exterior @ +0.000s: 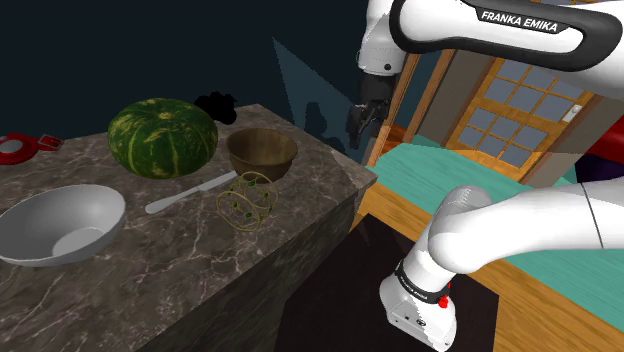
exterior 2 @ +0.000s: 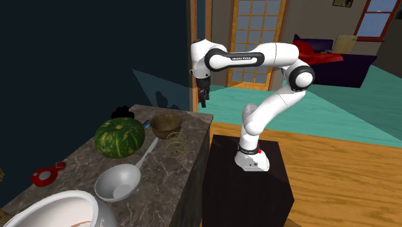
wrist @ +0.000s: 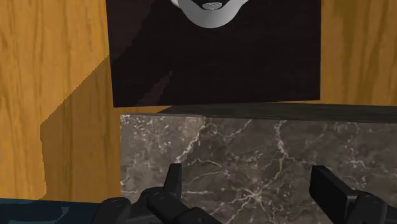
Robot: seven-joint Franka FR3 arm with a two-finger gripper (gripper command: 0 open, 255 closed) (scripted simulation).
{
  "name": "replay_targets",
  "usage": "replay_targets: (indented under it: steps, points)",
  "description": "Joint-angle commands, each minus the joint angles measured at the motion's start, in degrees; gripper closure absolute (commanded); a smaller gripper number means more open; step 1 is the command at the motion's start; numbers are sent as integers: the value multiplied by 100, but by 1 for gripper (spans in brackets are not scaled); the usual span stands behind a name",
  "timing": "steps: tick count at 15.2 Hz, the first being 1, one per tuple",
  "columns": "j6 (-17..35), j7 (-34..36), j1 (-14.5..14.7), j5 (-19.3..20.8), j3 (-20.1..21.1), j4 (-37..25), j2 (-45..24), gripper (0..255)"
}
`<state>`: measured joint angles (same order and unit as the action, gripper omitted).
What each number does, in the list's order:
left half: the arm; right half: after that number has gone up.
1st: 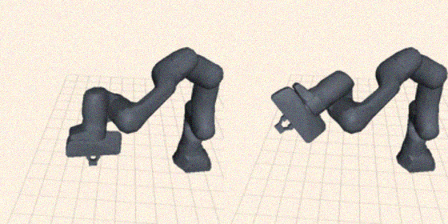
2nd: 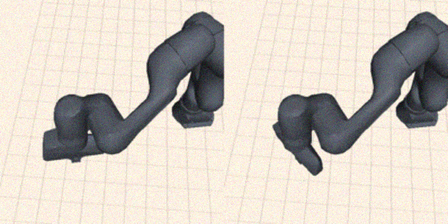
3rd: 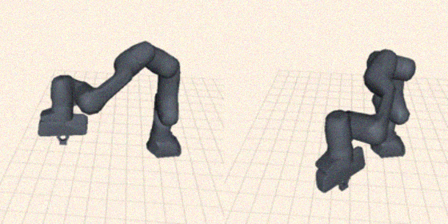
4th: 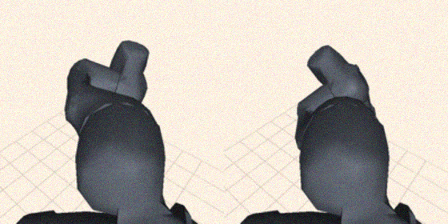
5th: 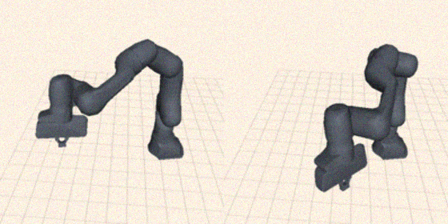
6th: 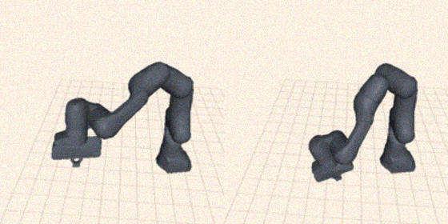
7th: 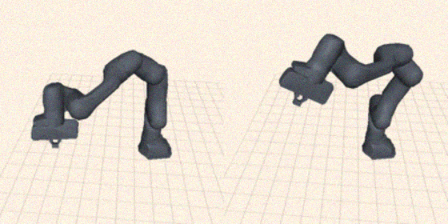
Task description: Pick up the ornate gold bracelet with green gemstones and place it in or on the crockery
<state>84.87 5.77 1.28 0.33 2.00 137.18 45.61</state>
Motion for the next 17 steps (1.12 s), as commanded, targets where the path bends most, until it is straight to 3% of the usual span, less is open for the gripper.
replay_targets:
  steps: [1,10,17]
  points:
    - [0,0,0,0,0,0,0,0]
    - [356,1651,224,-614,1423,-521,-563,0]
    - [627,2986,167,-680,2564,-1356,-1478,0]
